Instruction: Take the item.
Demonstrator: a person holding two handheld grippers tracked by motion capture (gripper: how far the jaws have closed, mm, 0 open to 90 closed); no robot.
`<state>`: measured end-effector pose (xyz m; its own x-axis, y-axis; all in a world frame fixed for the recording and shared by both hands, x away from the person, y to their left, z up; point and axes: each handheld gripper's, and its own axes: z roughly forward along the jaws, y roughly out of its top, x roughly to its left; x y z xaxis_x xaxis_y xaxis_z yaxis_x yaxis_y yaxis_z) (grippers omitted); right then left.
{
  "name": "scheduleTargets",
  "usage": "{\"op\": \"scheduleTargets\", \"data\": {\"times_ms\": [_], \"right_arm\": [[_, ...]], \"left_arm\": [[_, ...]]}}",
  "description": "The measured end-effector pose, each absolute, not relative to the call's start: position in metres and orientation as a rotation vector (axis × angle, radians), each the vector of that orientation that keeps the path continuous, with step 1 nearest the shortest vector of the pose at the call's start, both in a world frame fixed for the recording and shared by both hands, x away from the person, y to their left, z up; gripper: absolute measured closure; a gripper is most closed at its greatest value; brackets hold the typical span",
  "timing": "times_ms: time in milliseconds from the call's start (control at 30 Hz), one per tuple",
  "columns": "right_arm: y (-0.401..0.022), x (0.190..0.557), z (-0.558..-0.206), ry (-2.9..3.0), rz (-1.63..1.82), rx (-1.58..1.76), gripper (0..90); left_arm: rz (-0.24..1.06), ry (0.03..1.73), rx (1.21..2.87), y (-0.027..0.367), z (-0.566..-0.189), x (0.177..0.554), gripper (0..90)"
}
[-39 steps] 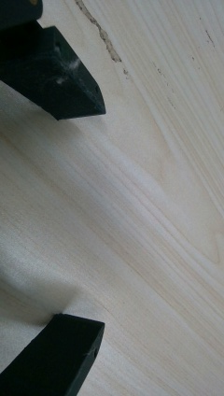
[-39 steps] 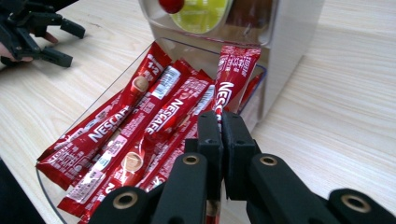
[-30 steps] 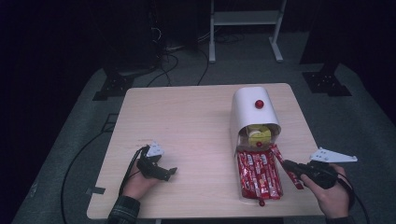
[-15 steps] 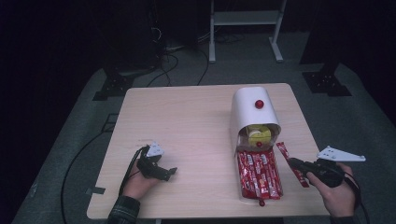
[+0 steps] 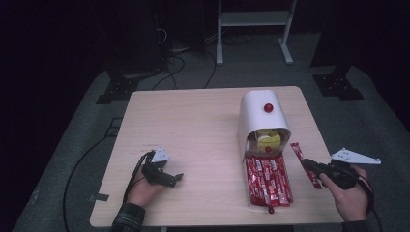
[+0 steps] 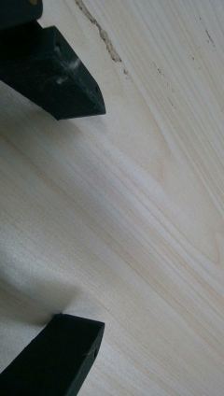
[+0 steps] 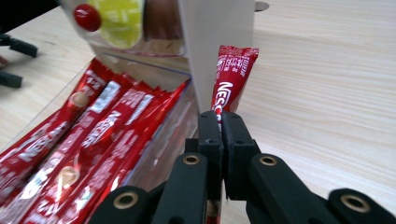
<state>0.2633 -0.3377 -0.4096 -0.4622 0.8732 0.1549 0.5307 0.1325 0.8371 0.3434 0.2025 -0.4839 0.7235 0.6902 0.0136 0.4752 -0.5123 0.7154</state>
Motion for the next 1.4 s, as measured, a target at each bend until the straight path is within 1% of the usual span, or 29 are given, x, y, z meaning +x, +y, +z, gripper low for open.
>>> {"op": "scheduleTargets", "data": {"times_ms": [733,1133,1400], "right_arm": [[-0.328,0.297,-0.425,2.049,1.218,1.373,86.9],[-0.324,0.316,-0.441,2.063,1.189,1.398,86.9],[-0.320,0.319,-0.451,2.099,1.161,1.410,86.8]], "left_arm": [[0.389,0.878,2.206,0.202,-0.484,0.344,0.0],[0.389,0.878,2.207,0.202,-0.484,0.344,0.0],[0.389,0.878,2.206,0.202,-0.484,0.344,0.0]]}}
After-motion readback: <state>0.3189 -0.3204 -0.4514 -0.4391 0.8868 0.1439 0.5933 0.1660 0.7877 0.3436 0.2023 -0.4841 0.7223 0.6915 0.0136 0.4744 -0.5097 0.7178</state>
